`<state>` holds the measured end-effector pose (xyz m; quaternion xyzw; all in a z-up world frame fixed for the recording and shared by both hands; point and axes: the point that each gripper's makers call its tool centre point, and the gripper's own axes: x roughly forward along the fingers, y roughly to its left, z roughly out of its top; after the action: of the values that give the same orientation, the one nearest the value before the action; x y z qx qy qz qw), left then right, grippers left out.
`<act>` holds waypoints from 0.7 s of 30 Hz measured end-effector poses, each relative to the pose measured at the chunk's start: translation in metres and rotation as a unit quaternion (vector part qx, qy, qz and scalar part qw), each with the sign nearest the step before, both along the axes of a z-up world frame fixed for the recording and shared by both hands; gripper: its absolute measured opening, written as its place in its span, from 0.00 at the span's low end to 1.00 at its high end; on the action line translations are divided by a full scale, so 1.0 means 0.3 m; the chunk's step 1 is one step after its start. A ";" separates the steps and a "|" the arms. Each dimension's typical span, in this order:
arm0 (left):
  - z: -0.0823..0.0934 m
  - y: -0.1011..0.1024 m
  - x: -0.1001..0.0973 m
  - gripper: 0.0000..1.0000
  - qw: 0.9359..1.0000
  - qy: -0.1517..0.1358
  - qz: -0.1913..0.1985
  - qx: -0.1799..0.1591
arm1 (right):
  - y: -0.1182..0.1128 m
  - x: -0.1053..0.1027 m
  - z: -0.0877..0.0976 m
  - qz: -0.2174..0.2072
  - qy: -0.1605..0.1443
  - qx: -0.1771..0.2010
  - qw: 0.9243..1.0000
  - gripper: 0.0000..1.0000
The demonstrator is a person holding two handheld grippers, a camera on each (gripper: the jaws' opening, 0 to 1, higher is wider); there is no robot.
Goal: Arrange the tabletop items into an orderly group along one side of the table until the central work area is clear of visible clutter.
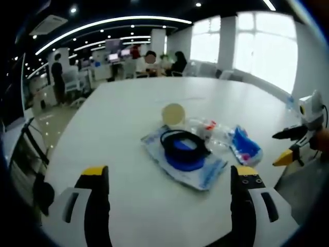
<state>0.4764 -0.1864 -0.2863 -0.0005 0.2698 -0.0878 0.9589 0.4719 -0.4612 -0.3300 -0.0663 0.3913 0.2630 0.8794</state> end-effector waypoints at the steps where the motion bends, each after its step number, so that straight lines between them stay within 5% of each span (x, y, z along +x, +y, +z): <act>1: -0.001 -0.001 0.000 0.96 1.000 0.001 -0.001 0.000 | -0.001 0.000 0.000 0.000 -0.001 -0.002 1.000 0.99; 21: -0.014 0.000 -0.004 0.95 1.000 0.011 -0.002 0.001 | -0.003 -0.001 -0.003 0.002 0.002 -0.005 1.000 0.99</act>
<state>0.4753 -0.1863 -0.2906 0.0001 0.2809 -0.0893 0.9556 0.4715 -0.4622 -0.3311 -0.0709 0.3941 0.2627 0.8779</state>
